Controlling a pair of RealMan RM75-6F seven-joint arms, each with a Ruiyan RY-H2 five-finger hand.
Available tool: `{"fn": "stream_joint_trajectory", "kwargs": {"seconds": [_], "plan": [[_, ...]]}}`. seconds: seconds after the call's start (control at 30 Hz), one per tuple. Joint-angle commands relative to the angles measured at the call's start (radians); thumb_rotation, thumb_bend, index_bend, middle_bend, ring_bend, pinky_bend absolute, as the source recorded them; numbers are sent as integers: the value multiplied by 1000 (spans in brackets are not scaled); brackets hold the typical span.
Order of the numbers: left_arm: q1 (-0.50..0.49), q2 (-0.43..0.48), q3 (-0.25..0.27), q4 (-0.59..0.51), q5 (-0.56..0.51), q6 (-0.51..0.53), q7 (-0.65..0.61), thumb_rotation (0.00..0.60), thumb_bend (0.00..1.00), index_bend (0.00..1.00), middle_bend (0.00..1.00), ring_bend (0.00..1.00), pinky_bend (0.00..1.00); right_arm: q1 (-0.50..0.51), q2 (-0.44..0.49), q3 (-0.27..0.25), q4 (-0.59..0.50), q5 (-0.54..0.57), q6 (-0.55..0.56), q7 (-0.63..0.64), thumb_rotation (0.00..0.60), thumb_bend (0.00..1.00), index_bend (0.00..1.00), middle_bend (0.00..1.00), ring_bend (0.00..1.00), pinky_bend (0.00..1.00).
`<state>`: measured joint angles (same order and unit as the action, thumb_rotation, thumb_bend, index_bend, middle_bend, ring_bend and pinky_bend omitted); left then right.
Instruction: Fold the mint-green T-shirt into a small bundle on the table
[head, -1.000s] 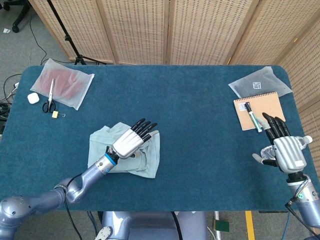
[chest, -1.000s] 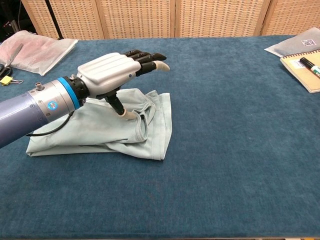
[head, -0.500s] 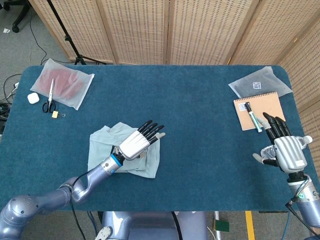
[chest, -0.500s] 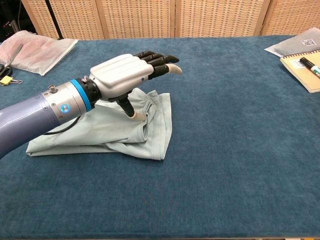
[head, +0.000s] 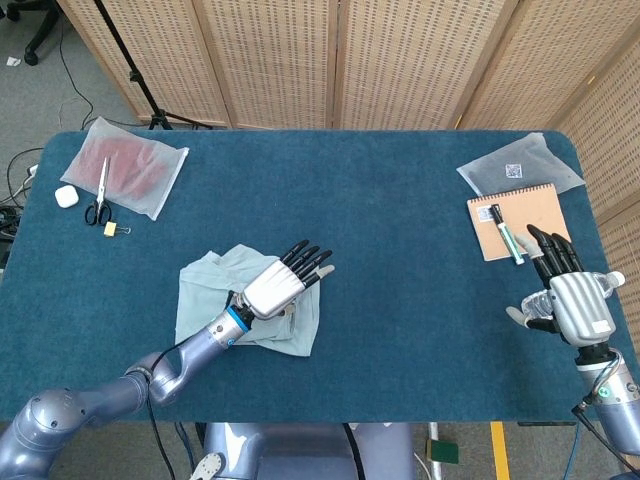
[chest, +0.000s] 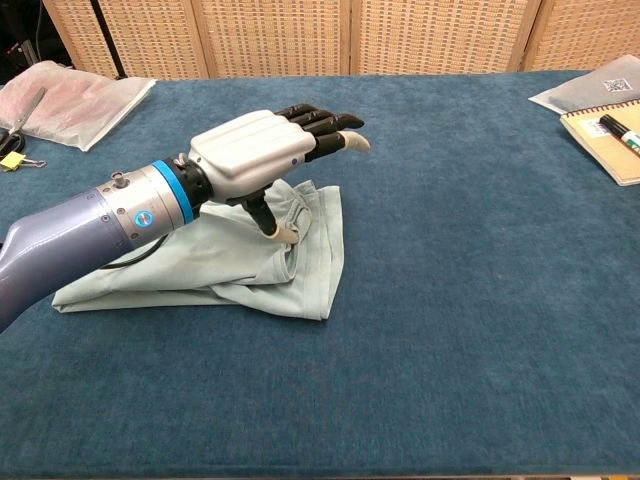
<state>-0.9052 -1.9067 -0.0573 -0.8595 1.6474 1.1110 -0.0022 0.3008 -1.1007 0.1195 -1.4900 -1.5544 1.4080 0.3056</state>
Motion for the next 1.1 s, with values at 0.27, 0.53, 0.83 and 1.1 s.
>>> {"fn": "stream_joint_trajectory", "kwargs": {"seconds": [0.27, 0.53, 0.83, 1.1], "plan": [[6, 27, -8, -39, 0, 39, -11, 600, 0, 0, 0, 0, 0, -1, 1, 0, -1, 0, 1, 2, 600, 0, 0, 0, 0, 42], [34, 128, -25, -170, -7, 95, 15, 600, 0, 0, 0, 0, 0, -3, 1, -3, -5, -6, 5, -6, 600, 0, 0, 0, 0, 42], [105, 297, -39, -348, -22, 180, 47, 600, 0, 0, 0, 0, 0, -6, 0, -7, -13, -14, 11, -20, 600, 0, 0, 0, 0, 42], [248, 482, -34, -452, -67, 313, -2, 600, 0, 0, 0, 0, 0, -9, 0, -10, -21, -25, 22, -36, 600, 0, 0, 0, 0, 42]]}}
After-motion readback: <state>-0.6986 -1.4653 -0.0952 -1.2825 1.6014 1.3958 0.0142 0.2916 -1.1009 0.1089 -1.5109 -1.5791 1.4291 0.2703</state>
